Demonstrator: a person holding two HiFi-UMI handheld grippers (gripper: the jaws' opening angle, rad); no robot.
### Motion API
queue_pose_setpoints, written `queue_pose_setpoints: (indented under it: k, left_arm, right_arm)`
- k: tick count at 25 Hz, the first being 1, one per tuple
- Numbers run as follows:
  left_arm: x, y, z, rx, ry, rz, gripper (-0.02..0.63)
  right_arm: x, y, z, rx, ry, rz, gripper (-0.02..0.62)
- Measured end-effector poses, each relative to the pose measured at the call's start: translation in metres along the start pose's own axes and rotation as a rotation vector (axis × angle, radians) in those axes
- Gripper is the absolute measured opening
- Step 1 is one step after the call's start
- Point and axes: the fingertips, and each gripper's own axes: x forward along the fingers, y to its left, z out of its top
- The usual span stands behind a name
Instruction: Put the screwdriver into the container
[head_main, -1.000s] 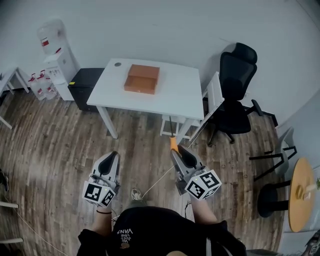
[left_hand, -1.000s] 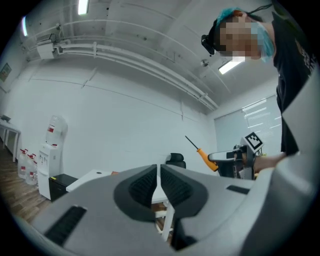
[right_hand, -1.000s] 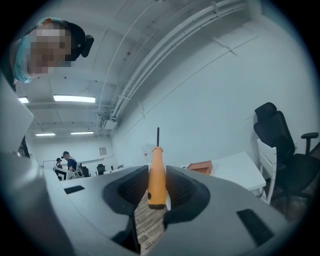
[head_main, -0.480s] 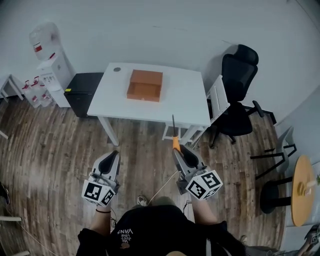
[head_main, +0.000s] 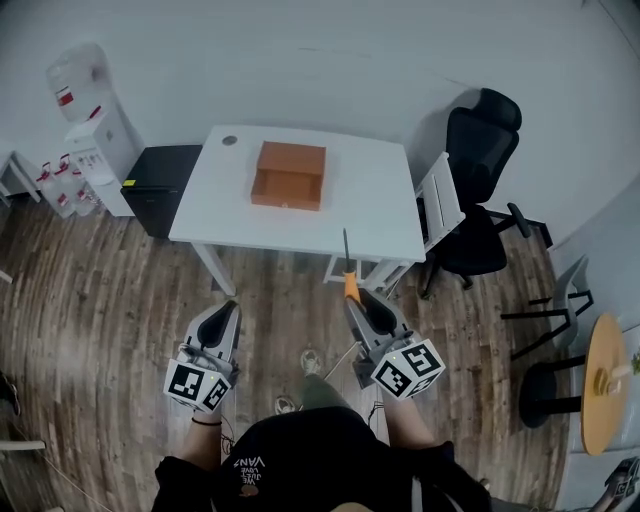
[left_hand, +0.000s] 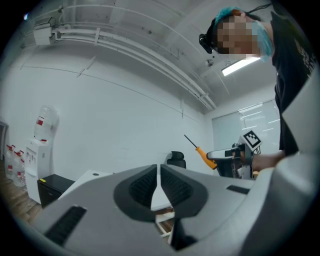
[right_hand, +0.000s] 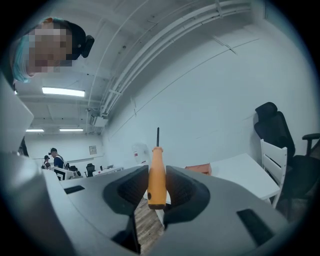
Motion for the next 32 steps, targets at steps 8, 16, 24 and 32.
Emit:
queue_pose_setpoints:
  k: [8,16,24,32]
  left_arm:
    - [0.058,0.026,0.0,0.004,0.002,0.024,0.031]
    - [0.122,0.046,0.005,0.022,-0.006,0.06,0.031]
    - [0.166,0.067,0.006,0.028,-0.016,0.134,0.031]
    - [0.187,0.085,-0.006,0.016,0.007,0.183,0.031]
  right_arm:
    - [0.048,-0.045,0.011,-0.005,0.018,0.022,0.117]
    - [0.099,-0.092,0.03,-0.017,0.027,0.08,0.117]
    - [0.146,-0.132,0.037,-0.018,0.052,0.152,0.117]
    - [0.183,-0.147,0.026,-0.005,0.098,0.207,0.117]
